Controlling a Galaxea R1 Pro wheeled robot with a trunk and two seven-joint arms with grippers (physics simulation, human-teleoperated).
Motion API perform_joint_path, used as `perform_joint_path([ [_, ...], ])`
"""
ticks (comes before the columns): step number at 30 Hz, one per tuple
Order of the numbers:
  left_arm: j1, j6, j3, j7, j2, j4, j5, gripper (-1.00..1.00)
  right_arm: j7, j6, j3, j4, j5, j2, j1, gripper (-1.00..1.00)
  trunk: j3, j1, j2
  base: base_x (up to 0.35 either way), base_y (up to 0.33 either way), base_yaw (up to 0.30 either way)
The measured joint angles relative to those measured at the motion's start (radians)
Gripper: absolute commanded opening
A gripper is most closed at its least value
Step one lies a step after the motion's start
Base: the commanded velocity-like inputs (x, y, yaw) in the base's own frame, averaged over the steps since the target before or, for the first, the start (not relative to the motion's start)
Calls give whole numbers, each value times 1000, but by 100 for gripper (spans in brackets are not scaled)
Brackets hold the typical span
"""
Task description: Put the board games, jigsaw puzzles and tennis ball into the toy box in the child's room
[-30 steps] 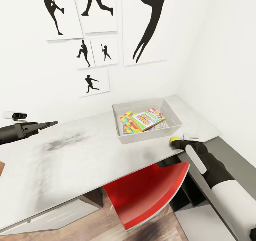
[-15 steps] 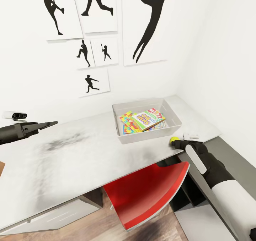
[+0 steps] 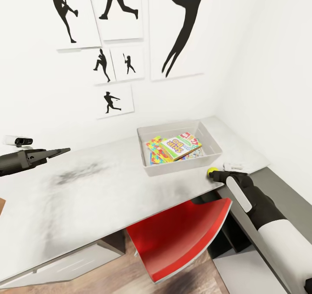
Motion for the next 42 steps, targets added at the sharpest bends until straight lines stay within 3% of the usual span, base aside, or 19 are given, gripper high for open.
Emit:
perform_joint_path([
  [42, 0, 0, 0, 0, 0, 0, 0, 100, 0, 1, 0, 2, 0, 1, 0, 100, 0, 0, 0, 21, 4, 0],
])
